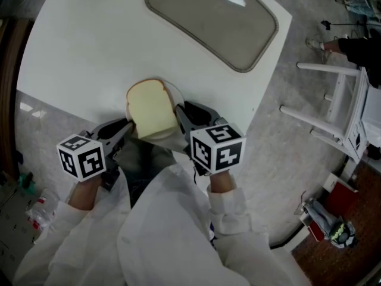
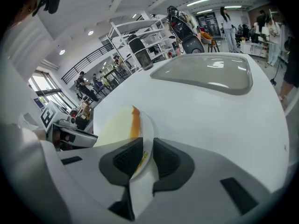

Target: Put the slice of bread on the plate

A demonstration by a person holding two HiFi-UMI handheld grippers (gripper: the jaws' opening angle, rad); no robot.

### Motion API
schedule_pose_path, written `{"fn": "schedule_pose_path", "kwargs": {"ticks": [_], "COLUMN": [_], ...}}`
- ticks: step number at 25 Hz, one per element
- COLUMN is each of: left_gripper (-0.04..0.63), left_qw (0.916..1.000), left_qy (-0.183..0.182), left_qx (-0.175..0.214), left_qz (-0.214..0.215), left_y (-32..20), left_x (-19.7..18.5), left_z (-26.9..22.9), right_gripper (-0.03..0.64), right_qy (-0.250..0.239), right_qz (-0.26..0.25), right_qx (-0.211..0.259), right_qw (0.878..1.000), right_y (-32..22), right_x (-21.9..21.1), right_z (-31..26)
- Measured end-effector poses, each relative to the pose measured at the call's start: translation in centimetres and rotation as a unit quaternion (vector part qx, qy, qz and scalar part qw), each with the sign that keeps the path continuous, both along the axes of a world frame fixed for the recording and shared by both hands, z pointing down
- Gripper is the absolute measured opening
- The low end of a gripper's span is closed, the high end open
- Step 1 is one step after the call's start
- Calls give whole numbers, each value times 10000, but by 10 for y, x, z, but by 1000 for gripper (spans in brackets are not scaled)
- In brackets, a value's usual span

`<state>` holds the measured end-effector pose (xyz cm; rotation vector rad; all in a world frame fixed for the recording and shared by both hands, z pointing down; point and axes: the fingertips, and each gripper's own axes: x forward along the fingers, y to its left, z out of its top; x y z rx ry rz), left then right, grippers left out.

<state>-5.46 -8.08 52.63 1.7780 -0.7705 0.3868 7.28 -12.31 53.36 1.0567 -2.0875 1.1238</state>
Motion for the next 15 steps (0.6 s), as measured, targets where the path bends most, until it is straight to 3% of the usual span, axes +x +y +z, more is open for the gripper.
{"fn": "schedule_pose_path", "kwargs": {"ticks": [15], "left_gripper": [64], "left_qw": [9996], "left_qy": [-235], "left_qx": [-87], "left_qz": [95], "left_y": [-1], "left_x": [-2], "left_z": [-1], "right_gripper": [75], "right_qy": [162], "right_qz": [133], "right_qx": [98], "right_qw": [9997], "right_y": [2], "right_x": [-2], "right_z": [-3]}}
